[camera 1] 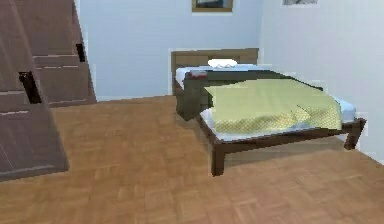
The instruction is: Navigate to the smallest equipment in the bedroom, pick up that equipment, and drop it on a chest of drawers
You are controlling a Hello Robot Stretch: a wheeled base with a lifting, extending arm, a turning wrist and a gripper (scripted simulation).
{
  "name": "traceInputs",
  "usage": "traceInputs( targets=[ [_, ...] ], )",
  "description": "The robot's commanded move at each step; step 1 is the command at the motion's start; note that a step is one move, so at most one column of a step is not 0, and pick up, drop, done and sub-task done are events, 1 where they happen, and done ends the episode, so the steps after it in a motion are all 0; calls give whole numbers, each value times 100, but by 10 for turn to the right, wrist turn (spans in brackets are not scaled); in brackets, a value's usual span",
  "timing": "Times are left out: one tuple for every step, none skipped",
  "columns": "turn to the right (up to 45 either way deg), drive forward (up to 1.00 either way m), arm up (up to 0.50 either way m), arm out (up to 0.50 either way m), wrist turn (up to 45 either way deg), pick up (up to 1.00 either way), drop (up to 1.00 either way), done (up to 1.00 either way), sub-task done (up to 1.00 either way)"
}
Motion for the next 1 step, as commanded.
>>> traceInputs(
  targets=[
    [390,0,0,0,0,0,0,0,0]
  ],
)
